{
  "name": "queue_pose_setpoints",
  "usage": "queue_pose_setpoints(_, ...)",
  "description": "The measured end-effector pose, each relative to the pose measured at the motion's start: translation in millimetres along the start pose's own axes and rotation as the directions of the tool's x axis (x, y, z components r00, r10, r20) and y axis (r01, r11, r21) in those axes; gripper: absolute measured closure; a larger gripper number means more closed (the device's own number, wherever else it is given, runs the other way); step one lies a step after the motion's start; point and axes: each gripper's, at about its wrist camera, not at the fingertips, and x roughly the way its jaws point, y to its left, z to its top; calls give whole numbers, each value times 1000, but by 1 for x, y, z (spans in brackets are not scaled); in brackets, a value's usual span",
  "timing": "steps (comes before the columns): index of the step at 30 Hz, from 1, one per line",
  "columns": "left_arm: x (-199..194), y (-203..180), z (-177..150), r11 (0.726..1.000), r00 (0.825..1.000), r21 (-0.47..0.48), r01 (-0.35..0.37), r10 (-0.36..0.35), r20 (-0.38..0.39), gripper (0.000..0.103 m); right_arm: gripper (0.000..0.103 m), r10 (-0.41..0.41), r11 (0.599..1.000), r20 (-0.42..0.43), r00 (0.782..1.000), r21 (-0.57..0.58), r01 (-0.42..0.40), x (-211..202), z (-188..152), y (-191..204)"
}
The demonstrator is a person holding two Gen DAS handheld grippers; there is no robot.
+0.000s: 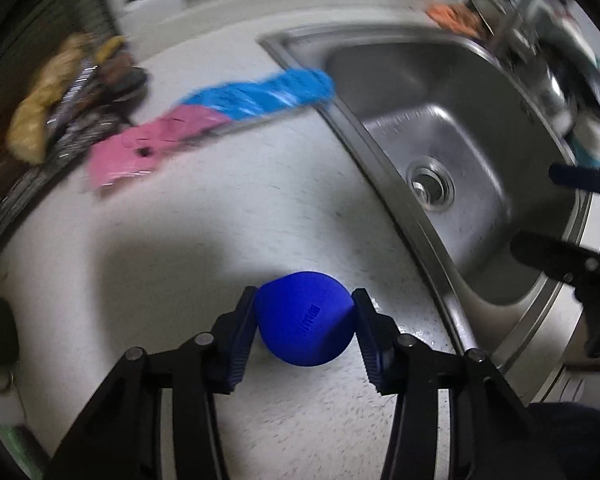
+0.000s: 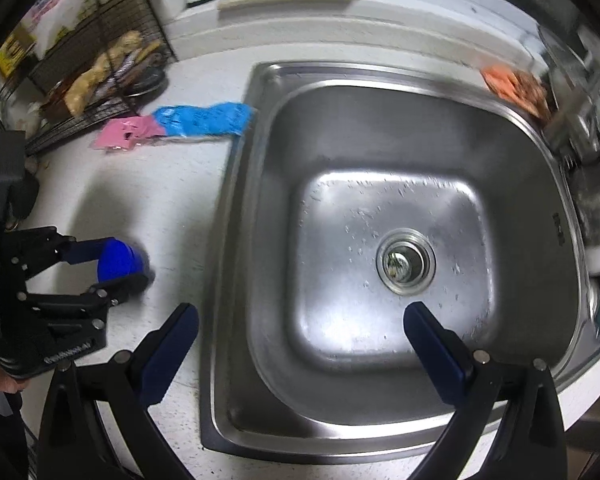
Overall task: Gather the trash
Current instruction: 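Grasp the pink-and-blue plastic bag with the right tool while the left tool holds the lid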
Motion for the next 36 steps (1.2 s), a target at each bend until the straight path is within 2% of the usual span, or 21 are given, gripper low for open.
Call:
queue_pose_setpoints(7, -38, 47, 2, 990, 997, -139, -23, 32, 64, 59, 0, 31, 991, 31, 999, -135, -27, -3, 36, 31)
queue_pose_setpoints(13, -61, 85, 5, 967, 991, -253, -42, 72, 110, 59, 0, 81, 958, 44, 996, -279, -66, 3, 76, 68)
queue_pose_setpoints(16, -62, 99, 7, 954, 990, -293, -57, 93, 108, 59, 0, 106, 935, 32, 994, -344, -89, 9, 92, 88)
queue_pose_setpoints(25, -48, 126, 7, 920, 992, -389, -51, 92, 88, 59, 1, 143, 842, -33, 989, -521, -139, 53, 132, 136)
queue_pose_setpoints(31, -28, 138, 9, 910, 995, -410, -60, 88, 51, 59, 1, 116, 769, -53, 992, -628, -124, 83, 146, 160)
queue_pose_setpoints(36, -15, 145, 15, 908, 997, -416, -53, 74, 35, 59, 2, 135, 764, -108, 985, -621, -173, 105, 157, 165)
